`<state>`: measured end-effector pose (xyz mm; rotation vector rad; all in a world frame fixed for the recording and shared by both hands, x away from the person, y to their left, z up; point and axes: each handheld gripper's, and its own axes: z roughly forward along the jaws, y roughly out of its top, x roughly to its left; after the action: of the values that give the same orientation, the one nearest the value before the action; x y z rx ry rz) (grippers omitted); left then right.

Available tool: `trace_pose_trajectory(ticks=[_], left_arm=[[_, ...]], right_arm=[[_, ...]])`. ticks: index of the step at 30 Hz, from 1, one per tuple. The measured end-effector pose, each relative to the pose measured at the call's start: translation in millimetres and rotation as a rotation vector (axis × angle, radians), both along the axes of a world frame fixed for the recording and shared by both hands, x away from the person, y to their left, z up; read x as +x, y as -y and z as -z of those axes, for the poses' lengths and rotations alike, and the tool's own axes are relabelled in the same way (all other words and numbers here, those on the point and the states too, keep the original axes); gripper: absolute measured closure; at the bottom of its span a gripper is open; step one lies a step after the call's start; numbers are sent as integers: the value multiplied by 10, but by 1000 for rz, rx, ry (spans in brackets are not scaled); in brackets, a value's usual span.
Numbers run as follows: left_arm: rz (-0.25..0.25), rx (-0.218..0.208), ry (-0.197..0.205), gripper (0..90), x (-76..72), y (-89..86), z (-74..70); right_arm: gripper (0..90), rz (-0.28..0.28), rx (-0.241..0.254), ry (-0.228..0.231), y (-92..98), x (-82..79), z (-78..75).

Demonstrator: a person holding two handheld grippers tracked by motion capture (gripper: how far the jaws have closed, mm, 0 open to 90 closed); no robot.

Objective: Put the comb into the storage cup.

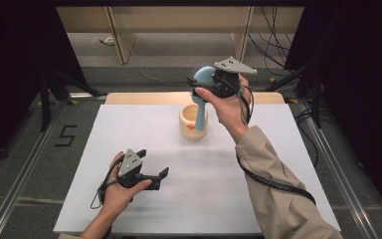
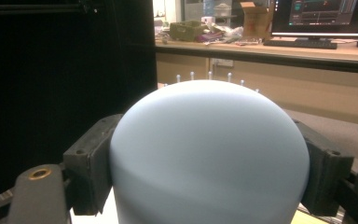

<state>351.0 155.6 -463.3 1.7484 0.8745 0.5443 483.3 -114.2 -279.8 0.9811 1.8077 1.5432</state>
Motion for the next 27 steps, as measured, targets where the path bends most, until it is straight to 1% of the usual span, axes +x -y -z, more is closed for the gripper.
trace_pose_trajectory(ticks=[13, 27], left_arm=[[0, -5, -2, 0, 0, -1, -1], [3, -7, -2, 0, 2, -4, -3]], right_arm=[[210, 8, 11, 13, -5, 39, -25], [210, 20, 13, 22, -10, 103, -14]])
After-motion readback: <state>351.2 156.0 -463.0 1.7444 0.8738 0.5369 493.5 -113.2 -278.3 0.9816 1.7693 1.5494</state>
